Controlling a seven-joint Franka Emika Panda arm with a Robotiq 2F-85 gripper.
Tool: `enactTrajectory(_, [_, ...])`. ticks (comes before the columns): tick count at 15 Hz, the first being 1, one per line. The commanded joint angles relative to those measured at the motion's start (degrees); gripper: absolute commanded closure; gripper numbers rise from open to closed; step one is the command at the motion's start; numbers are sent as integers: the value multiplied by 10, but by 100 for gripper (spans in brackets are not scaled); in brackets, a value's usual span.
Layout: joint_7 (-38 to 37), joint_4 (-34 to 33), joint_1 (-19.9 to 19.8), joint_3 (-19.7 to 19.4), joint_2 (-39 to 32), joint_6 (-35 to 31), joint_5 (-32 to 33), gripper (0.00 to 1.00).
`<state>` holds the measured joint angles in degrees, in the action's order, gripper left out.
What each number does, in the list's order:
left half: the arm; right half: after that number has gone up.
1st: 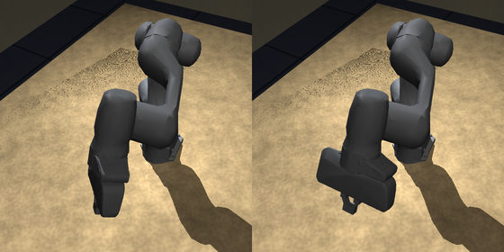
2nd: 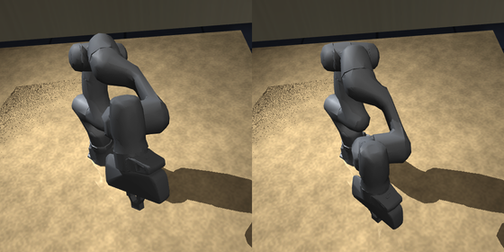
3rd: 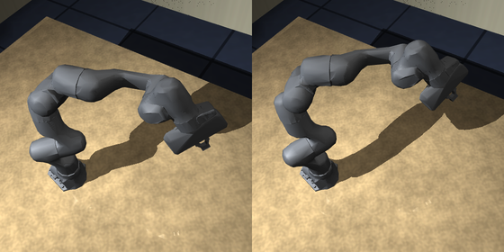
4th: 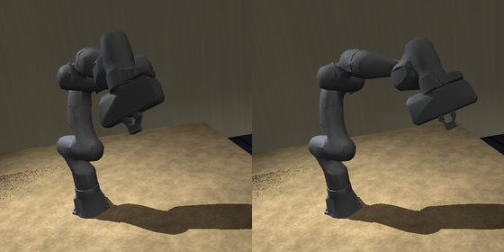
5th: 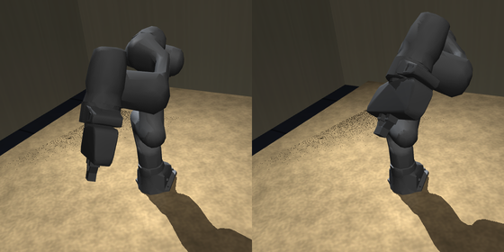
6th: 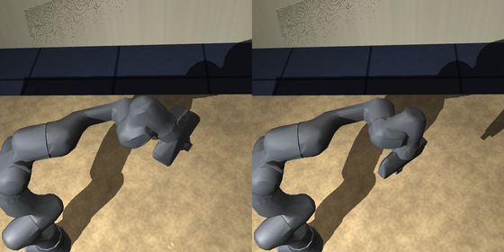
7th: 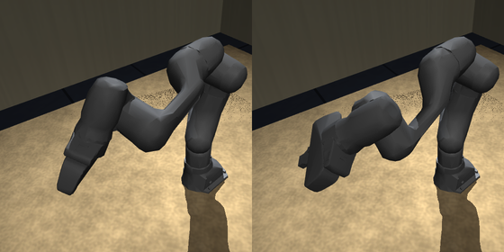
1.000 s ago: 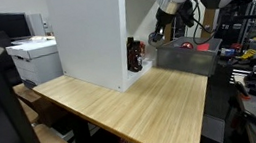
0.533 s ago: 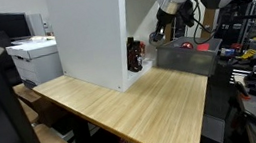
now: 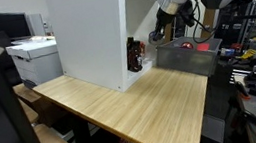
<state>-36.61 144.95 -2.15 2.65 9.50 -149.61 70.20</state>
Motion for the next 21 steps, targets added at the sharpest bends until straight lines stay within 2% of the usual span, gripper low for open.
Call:
enactTrajectory(1, [-23, 3, -3, 4, 15, 5, 35, 88])
enactTrajectory(13, [-41, -7, 3, 18, -1, 6, 58, 88])
enactTrajectory(19, [-74, -20, 1, 24, -18, 15, 116, 88])
enactTrajectory(21, [-57, -28, 2, 21, -29, 14, 94, 88])
